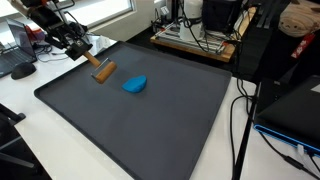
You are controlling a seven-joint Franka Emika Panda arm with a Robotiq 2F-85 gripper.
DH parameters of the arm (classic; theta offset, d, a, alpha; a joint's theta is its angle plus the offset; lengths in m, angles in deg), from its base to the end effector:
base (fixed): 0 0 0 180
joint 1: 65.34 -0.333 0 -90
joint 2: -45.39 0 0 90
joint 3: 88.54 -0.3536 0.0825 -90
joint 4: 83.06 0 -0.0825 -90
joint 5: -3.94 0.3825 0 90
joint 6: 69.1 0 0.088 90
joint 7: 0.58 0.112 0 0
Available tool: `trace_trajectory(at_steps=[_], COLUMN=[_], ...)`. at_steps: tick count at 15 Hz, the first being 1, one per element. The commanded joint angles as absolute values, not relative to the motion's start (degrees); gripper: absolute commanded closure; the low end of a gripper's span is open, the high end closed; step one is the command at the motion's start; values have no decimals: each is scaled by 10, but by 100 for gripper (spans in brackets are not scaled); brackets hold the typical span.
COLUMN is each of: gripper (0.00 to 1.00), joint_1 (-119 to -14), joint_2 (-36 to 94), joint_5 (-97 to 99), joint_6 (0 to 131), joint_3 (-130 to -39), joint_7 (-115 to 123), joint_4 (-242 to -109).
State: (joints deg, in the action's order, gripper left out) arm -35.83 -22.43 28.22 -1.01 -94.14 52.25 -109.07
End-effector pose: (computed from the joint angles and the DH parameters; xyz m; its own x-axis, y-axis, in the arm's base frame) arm 0.7163 -0.3069 0.3263 0.1991 -0.7561 -0.6235 -0.9650 -0.2621 0.0096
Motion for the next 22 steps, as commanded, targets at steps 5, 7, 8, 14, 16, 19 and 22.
trace_trajectory(at_steps=[5,7,8,14,16,19,22], gripper=[78,78,78,78,78,78,78], joint_1=[-448,-475,-489,-571,-592,-613,-622], joint_2=[-125,-100,-89,-38,-22,0,20], joint_5=[172,147,134,70,51,32,29], joint_6=[-122,-148,-160,-158,-143,-105,-51], joint_3=[-890,-881,-876,-855,-849,-846,-851], joint_7=[447,407,386,263,224,178,140], joint_4=[-1098,-1099,-1099,-1089,-1086,-1082,-1081])
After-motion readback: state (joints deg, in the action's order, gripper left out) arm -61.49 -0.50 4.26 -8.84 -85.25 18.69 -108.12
